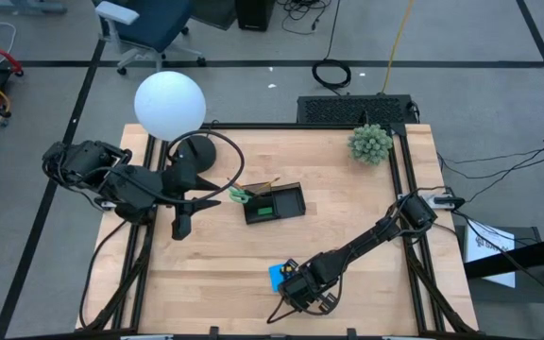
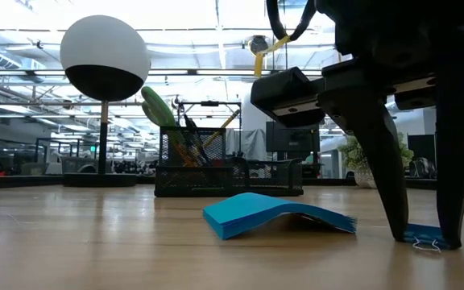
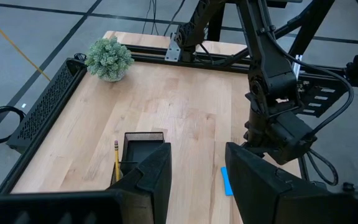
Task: Pick and place office supplies into organizer
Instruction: Put the blue binder clip into the black desk organizer
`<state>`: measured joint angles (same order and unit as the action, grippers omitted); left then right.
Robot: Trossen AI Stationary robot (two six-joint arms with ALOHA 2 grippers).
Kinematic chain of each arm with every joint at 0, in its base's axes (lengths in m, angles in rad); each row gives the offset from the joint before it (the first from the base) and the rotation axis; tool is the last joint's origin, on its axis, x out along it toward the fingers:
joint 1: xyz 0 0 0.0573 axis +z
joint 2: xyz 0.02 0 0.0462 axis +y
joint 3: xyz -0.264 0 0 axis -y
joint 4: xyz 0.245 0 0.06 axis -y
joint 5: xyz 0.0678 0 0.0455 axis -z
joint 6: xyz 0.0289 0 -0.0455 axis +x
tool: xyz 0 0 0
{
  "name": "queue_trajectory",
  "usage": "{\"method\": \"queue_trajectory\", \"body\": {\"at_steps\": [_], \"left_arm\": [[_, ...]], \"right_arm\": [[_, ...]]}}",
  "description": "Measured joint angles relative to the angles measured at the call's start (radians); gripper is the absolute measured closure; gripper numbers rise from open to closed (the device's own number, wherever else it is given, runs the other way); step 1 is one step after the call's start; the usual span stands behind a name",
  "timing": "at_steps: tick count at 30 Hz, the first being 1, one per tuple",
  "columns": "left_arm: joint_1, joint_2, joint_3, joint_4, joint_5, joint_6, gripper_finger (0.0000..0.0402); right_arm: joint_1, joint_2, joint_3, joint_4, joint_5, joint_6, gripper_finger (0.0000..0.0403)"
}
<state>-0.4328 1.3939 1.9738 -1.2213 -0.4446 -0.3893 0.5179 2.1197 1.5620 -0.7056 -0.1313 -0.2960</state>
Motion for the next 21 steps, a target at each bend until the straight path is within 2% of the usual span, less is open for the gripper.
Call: {"method": "queue_trajectory", "body": {"at_steps": [21], "left_arm": [[0.000, 0.000, 0.000, 0.000, 0.000, 0.000, 0.0256]], "right_arm": [[-0.002, -0.033, 0.000, -0.075, 0.007, -0.001, 0.0358]]}}
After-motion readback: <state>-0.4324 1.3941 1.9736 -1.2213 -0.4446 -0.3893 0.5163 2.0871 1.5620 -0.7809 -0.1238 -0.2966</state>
